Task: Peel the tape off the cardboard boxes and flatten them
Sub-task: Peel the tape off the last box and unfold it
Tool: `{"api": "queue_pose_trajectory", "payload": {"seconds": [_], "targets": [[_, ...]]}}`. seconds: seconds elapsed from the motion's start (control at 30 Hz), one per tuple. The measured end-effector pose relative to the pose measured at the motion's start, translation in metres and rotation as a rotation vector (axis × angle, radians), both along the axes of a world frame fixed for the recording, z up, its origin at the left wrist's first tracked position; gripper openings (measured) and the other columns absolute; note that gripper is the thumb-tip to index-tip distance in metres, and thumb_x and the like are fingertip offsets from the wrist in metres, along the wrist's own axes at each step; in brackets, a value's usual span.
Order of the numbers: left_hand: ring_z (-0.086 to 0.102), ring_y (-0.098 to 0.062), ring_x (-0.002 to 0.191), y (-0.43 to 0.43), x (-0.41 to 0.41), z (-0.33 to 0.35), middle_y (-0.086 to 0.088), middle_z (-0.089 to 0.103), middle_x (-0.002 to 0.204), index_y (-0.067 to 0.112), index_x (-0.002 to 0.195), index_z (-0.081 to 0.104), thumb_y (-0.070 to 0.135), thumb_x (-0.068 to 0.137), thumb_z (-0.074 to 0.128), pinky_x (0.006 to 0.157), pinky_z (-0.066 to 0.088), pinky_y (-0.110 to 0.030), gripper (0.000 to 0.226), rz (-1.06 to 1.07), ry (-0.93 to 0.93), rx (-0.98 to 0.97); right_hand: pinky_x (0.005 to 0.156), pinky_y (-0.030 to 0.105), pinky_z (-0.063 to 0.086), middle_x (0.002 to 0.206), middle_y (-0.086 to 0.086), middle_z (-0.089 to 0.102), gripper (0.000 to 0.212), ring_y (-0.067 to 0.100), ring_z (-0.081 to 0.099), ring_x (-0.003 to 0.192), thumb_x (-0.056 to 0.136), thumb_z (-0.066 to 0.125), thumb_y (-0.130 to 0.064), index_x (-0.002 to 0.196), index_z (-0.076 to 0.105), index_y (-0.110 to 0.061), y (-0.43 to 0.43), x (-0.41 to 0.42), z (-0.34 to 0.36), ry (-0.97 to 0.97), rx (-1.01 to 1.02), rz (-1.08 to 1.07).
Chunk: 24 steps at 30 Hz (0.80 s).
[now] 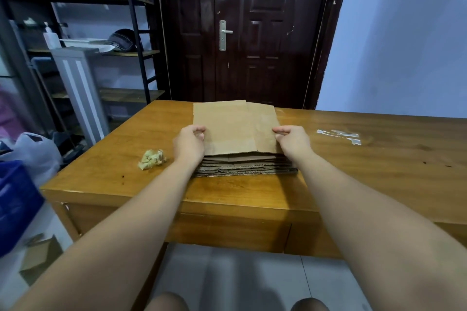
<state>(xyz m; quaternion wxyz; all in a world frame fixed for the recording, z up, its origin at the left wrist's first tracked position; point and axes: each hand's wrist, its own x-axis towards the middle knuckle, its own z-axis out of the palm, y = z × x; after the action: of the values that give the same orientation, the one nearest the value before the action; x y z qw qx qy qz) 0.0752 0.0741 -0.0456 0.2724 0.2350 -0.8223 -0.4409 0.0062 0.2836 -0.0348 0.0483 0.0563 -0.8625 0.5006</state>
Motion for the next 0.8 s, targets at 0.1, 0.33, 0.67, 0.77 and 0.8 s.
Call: {"api": "queue_pose_trajectory", "payload": {"seconds": [0.1,0.33,0.67,0.77,0.8], "targets": [[0.043,-0.025,0.129,0.004,-0.001,-0.019,-0.011,0.054,0.134,0.012,0.115,0.068,-0.004,0.094,0.039,0.106,0.032,-0.029,0.039,-0.020,-0.100,-0.185,0.097,0.026,0.040,0.141,0.007,0.052,0.036,0.024,0.050,0.124,0.099,0.048,-0.026,0.133,0.058,-0.017,-0.008,0.002,-0.017,-0.014,0.210,0.027],[0.043,-0.031,0.128,0.012,0.007,-0.042,-0.014,0.048,0.140,0.010,0.120,0.061,0.039,0.095,0.044,0.107,0.034,-0.034,0.041,-0.112,-0.207,-0.433,0.114,0.046,0.021,0.152,0.008,0.034,0.050,0.031,0.024,0.139,0.099,0.029,-0.045,0.142,0.045,-0.025,-0.023,0.017,-0.057,0.154,0.565,-0.135],[0.029,-0.027,0.138,0.009,0.004,-0.052,-0.004,0.045,0.144,0.019,0.132,0.053,0.052,0.097,0.033,0.113,0.026,-0.045,0.052,-0.080,-0.264,-0.724,0.110,0.048,0.027,0.147,0.018,0.035,0.050,0.036,0.034,0.135,0.101,0.030,-0.041,0.147,0.029,-0.021,-0.025,0.022,-0.058,0.196,0.582,-0.154],[0.035,-0.023,0.134,0.013,0.011,-0.048,-0.002,0.049,0.139,0.024,0.128,0.057,0.059,0.094,0.029,0.113,0.018,-0.045,0.055,-0.078,-0.210,-0.890,0.115,0.049,0.019,0.156,0.013,0.024,0.050,0.033,0.018,0.144,0.101,0.030,-0.044,0.148,0.028,-0.027,-0.023,0.023,-0.058,0.271,0.582,-0.126],[0.040,-0.021,0.131,0.015,0.012,-0.048,-0.001,0.051,0.137,0.026,0.128,0.056,0.062,0.093,0.028,0.113,0.019,-0.045,0.057,-0.092,-0.199,-0.927,0.116,0.049,0.014,0.157,0.010,0.024,0.051,0.030,0.014,0.146,0.101,0.030,-0.045,0.148,0.028,-0.028,-0.023,0.024,-0.059,0.325,0.583,-0.113]]}}
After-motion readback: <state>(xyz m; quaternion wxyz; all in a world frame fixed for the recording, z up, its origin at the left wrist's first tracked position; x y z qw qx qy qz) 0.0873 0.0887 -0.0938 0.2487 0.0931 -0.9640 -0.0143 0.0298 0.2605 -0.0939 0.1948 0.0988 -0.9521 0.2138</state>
